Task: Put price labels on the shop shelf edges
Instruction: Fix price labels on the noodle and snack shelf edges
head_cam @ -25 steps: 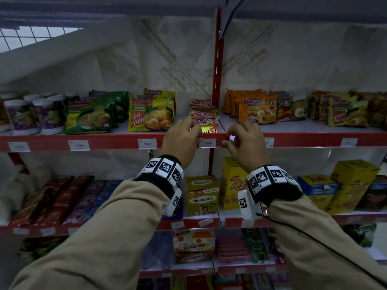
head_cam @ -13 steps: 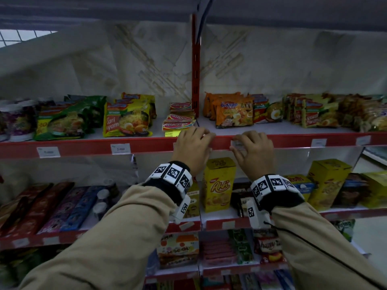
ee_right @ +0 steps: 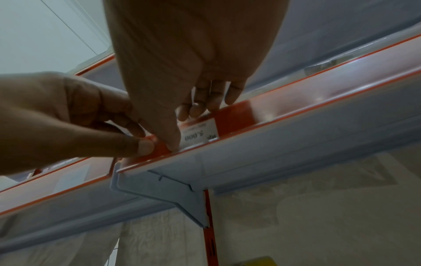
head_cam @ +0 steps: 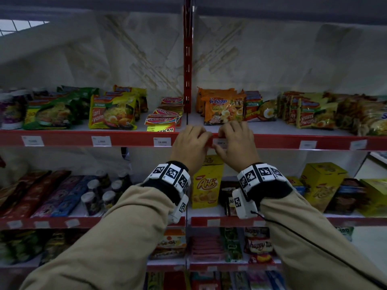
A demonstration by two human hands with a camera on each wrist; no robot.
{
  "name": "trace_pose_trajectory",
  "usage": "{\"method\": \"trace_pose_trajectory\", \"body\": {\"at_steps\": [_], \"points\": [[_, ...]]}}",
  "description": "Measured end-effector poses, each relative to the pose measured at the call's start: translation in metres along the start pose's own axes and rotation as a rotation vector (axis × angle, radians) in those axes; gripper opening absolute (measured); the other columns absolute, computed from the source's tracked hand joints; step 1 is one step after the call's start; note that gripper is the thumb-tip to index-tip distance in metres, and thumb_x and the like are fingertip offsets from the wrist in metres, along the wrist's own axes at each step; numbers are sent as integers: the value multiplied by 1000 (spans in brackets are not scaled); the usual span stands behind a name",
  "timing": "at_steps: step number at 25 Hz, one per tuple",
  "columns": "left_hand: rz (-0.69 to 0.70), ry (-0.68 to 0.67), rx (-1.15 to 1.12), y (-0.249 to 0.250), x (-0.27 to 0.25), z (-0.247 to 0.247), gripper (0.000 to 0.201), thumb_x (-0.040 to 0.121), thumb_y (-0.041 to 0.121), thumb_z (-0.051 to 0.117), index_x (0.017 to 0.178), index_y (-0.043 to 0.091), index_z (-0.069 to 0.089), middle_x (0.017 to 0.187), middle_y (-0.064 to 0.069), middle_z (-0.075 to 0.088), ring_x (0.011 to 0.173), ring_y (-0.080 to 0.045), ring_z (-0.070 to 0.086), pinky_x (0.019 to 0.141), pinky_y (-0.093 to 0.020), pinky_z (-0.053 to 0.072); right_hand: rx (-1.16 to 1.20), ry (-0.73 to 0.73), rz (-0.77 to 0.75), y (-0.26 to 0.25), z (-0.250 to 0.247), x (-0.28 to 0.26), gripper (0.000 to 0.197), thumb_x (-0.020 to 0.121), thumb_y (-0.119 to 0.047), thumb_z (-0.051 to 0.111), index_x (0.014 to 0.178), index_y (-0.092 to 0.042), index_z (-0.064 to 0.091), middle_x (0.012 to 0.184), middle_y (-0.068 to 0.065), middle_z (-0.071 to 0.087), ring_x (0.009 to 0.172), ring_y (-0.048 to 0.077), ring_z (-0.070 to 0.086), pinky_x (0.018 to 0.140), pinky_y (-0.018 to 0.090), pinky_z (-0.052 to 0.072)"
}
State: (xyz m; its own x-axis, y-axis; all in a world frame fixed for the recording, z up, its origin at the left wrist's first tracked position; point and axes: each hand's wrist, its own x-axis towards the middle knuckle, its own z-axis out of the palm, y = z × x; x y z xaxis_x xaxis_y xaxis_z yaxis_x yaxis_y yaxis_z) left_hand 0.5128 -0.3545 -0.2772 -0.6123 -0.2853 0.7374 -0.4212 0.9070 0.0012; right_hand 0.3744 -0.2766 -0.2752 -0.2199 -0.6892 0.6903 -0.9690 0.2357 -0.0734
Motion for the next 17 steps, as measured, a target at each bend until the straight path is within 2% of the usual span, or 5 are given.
{"method": "trace_pose_trajectory", "body": {"at_steps": [6, 11, 17], "points": [[-45, -4, 4, 2, 8, 3, 20, 84, 9, 63, 105, 8, 64, 98, -11, 60, 93, -29, 52, 75, -37, 42, 66, -10, -78, 7, -3, 1, 31, 75, -25, 75, 95, -9, 57, 109, 13, 55, 99, 31, 47, 83, 40, 41], [-68, -9, 42, 1, 9, 11, 21, 80, 3, 64, 101, 8, 64, 96, -11, 60, 91, -30, 51, 74, -37, 40, 49, -14, -125, 9, -5, 0, 27, 77, -19, 73, 98, -6, 63, 100, 13, 61, 99, 33, 48, 80, 39, 40], [-72, -21, 52, 2, 10, 10, 21, 79, 1, 65, 99, 8, 64, 94, -11, 60, 90, -29, 51, 73, -37, 42, 6, -63, -96, 6, -9, 3, 23, 81, -22, 67, 101, -11, 60, 107, 11, 59, 102, 30, 46, 80, 38, 37]]}}
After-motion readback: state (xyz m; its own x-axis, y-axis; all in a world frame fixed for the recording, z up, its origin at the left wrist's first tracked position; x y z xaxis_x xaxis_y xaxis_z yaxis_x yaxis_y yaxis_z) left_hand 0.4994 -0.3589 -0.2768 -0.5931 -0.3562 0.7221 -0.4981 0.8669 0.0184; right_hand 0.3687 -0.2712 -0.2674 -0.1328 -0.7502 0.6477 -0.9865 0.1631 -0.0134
